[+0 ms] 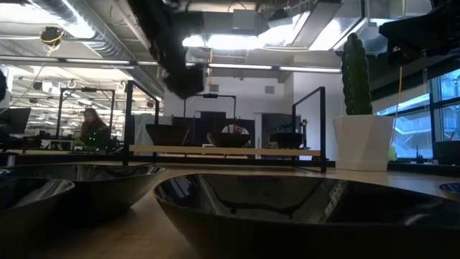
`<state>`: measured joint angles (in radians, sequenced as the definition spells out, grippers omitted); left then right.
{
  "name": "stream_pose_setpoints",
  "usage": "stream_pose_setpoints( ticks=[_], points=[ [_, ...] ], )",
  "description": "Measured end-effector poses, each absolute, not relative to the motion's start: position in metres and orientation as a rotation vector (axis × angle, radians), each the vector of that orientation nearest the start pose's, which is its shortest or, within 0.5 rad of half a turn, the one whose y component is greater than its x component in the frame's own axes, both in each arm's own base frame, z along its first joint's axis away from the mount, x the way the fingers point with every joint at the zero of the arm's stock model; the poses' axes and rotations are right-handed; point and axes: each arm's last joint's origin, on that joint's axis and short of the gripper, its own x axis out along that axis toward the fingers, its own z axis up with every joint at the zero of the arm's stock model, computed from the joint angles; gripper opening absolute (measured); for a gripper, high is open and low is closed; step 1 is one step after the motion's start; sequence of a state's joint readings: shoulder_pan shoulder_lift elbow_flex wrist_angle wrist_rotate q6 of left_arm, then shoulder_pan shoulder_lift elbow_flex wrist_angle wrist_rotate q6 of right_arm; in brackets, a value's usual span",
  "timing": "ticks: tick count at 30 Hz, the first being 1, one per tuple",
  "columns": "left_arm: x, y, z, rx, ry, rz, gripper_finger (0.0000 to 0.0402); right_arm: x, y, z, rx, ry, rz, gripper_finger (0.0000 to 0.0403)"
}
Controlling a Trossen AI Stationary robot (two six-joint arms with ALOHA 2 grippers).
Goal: Pick & Place Mini shaped plates
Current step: Stack the black distorted square plate on top of the black distorted square plate on the shelf
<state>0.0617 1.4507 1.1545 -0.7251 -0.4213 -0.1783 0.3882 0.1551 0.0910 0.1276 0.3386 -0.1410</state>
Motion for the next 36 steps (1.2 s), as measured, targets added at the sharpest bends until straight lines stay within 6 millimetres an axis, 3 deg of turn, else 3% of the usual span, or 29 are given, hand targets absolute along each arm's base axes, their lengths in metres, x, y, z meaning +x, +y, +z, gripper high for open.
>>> stream_pose_setpoints(
  ticks=[4,21,36],
  points=[
    [0.291,0.038,0.256,0.024,1.063,0.557,0.0003,0.098,0.030,0.194,-0.119,-0.063,0.045,0.0020],
    [0.296,0.051,0.228,0.039,1.222,0.615,0.0003,0.098,0.030,0.194,-0.120,-0.058,0.046,0.0020],
    [0.294,0.059,0.221,-0.012,1.272,0.628,0.0003,0.098,0.030,0.194,-0.120,-0.057,0.046,0.0020]
  ],
)
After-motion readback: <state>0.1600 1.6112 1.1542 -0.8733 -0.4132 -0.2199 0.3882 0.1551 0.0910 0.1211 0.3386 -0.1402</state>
